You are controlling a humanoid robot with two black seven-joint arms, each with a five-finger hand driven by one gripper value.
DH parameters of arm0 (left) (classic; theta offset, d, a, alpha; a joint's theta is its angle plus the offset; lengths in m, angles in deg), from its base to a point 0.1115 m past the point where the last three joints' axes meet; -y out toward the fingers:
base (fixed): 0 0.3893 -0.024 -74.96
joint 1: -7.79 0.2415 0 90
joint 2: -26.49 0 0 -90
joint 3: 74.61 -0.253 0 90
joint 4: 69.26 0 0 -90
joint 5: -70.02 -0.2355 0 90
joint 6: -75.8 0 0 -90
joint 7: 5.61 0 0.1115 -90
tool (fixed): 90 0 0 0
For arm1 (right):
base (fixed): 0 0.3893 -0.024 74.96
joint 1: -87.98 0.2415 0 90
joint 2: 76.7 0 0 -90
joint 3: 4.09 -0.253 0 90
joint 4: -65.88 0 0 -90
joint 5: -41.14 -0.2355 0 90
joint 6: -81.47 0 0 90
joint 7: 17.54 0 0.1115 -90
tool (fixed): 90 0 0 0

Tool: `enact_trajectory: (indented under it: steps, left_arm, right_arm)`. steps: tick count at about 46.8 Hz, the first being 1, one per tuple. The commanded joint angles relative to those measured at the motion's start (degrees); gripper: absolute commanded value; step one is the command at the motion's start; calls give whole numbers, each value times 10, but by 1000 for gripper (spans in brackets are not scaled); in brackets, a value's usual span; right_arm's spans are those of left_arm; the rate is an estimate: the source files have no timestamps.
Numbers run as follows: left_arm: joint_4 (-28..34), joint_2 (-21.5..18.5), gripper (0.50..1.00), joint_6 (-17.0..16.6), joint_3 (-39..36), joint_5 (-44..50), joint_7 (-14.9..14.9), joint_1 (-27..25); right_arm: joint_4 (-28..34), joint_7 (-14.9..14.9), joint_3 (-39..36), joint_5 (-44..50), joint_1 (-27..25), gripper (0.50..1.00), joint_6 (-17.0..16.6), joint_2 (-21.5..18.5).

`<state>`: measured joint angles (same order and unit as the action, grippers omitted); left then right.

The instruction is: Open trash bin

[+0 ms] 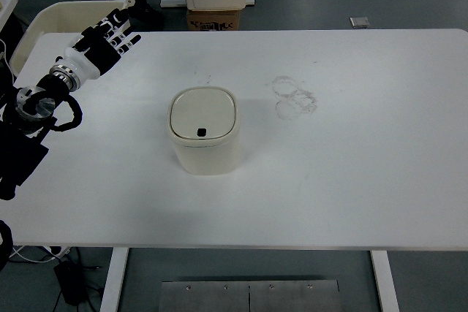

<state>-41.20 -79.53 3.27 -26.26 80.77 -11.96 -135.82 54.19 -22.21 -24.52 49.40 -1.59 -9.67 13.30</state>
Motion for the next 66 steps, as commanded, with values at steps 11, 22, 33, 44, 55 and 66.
enact_trajectory:
  steps: [11, 22, 33, 44, 55, 66]
  left_arm:
    - [168, -87, 1000, -93, -33, -9, -3, 0]
    - [244, -175, 1000, -85, -105, -10, -6, -27]
    - [297, -252, 1000, -31, -209, -69, -22, -102]
    - [334, -289, 1000, 26, -258, -97, -24, -147]
    - [396, -315, 1000, 70, -316, -113, -26, -191]
    - [479, -335, 1000, 69, -374, -114, -27, -221]
  right_arm:
    - [0, 0, 0, 0, 0, 993, 0, 0]
    - [0, 0, 0, 0, 0, 993, 0, 0]
    - [0, 0, 0, 0, 0, 993, 0, 0]
    - [0, 0, 0, 0, 0, 993, 0, 0]
    - [0, 0, 0, 0, 0, 993, 0, 0]
    - [0, 0, 0, 0, 0, 993, 0, 0]
